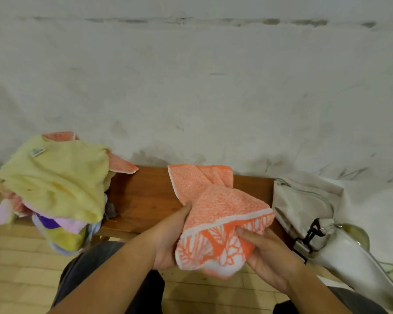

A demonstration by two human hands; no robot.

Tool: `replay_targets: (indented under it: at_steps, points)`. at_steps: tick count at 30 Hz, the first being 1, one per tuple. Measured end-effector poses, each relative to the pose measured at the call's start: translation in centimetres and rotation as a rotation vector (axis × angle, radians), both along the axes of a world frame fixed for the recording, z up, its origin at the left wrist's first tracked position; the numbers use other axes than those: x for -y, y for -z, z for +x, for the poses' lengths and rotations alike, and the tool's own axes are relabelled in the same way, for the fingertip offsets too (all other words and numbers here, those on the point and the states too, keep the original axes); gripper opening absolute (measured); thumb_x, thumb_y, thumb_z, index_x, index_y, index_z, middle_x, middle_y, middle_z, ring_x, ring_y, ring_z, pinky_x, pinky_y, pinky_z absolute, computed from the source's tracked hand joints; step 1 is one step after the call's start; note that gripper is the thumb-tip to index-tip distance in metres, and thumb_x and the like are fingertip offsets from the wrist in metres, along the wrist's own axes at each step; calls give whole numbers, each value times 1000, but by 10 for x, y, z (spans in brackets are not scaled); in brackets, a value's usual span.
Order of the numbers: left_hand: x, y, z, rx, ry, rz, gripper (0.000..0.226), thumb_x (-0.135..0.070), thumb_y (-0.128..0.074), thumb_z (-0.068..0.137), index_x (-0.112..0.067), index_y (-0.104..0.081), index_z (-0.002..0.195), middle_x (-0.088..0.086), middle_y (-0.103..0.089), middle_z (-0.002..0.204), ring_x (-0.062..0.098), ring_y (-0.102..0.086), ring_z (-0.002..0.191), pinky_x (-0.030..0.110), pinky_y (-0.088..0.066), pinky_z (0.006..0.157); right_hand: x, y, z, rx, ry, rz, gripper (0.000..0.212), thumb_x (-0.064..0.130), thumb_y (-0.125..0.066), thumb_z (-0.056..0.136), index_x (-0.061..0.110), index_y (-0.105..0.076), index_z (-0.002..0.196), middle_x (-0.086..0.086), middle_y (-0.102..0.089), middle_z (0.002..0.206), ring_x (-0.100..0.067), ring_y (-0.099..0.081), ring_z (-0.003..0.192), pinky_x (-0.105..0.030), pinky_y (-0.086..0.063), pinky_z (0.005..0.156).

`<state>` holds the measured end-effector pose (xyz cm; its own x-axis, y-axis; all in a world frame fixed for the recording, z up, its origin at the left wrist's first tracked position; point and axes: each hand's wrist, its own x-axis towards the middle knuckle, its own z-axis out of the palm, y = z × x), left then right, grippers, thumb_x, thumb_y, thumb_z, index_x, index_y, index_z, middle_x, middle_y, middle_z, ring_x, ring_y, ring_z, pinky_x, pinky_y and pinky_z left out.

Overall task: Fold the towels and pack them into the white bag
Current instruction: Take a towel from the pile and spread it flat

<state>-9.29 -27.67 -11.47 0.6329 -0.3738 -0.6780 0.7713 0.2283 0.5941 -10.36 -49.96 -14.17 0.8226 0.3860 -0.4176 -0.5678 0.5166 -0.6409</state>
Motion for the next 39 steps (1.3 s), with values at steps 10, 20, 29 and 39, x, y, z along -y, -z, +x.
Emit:
replay_targets:
  at_steps: [10, 20, 29, 39]
  points:
    - [-15, -12, 2, 196, -264, 42, 34, -27, -55, 100, -1, -67, 118, 13, -71, 110, 26, -69, 95, 41, -56, 86, -3, 2, -18, 36, 45, -173, 57, -4, -72, 83, 2, -52, 137, -25, -68, 124, -42, -68, 113, -52, -59, 87]
    - [-22, -16, 8, 557, -556, 107, 25, -10, -59, 97, -16, -55, 74, 9, -63, 95, 26, -57, 93, 39, -44, 80, 12, 3, -17, -142, 126, -256, 42, 32, -67, 93, 2, -69, 122, -20, -72, 120, -35, -69, 114, -52, -48, 107]
    - [-41, -1, 11, 290, -554, 415, 23, -20, -74, 90, -12, -53, 84, 8, -67, 88, 21, -63, 77, 40, -55, 69, -3, 13, -24, 96, -228, -553, 32, 5, -71, 90, 4, -68, 121, -12, -75, 116, -30, -72, 110, -49, -50, 107]
    - [-8, 23, -5, 457, 412, 812, 66, -53, -70, 80, -24, -57, 138, -4, -68, 122, 16, -65, 108, 39, -53, 99, -5, 11, -16, -227, -194, -232, 49, 44, -66, 92, 3, -75, 117, -25, -68, 123, -37, -68, 111, -49, -47, 107]
